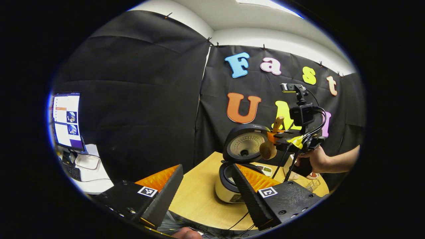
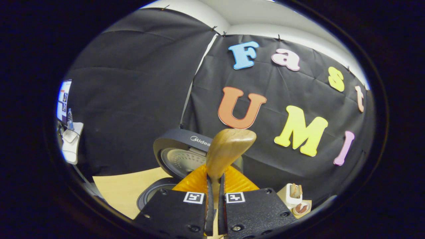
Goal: Close the left gripper, press the button to open the rice cooker; take a wooden spoon from the chopstick holder with the right hand, scoop a spoonful of rice and pour it into the rice cooker, then put the wooden spoon back into the chopstick holder.
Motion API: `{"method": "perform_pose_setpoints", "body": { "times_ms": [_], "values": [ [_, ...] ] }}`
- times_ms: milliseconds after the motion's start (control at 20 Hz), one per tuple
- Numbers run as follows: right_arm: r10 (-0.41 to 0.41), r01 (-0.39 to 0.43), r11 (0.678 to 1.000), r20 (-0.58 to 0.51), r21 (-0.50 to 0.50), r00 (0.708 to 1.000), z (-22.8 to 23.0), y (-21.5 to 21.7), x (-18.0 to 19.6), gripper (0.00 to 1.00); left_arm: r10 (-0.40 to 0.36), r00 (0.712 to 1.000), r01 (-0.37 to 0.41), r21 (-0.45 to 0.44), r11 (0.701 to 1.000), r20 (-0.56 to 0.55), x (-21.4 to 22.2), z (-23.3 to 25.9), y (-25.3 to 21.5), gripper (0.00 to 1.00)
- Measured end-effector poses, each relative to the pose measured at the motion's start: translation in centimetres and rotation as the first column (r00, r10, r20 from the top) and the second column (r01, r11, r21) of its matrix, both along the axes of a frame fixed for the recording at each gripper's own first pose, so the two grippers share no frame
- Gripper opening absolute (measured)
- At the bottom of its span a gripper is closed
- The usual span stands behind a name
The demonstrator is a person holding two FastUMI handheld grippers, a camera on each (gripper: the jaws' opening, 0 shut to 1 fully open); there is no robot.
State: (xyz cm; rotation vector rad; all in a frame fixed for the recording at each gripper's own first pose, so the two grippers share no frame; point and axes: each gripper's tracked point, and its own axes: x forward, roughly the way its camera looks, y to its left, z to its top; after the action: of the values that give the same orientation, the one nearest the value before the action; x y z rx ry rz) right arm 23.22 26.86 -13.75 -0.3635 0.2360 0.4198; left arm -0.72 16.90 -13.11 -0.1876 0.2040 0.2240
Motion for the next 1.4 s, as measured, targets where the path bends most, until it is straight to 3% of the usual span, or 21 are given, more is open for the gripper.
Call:
{"method": "perform_pose_setpoints", "body": {
  "times_ms": [400, 600, 1000, 1400],
  "values": [
    [-0.005, 0.013, 0.988, -0.056, 0.151, 0.998, 2.6, -3.7, -2.2, 0.1, -0.035, 0.999, 0.035, 0.033, 0.999, 0.016, 0.6, 0.2, 0.0, 0.95],
    [-0.041, 0.077, 0.963, -0.141, 0.258, 0.989, 3.8, -9.3, -2.9, 0.11, -0.077, 0.997, 0.076, 0.068, 0.995, 0.023, 0.8, 0.5, 0.0, 0.95],
    [-0.225, 0.267, 0.91, -0.163, 0.318, 0.961, 4.5, -26.7, -2.7, 0.1, -0.12, 0.992, 0.117, 0.093, 0.989, 0.026, 1.1, 0.5, -0.4, 0.95],
    [-0.458, 0.512, 0.81, -0.238, 0.285, 0.857, -0.1, -44.9, -2.1, 0.11, -0.157, 0.988, 0.157, 0.111, 0.981, -0.012, 0.7, 0.1, -1.0, 0.95]
  ]
}}
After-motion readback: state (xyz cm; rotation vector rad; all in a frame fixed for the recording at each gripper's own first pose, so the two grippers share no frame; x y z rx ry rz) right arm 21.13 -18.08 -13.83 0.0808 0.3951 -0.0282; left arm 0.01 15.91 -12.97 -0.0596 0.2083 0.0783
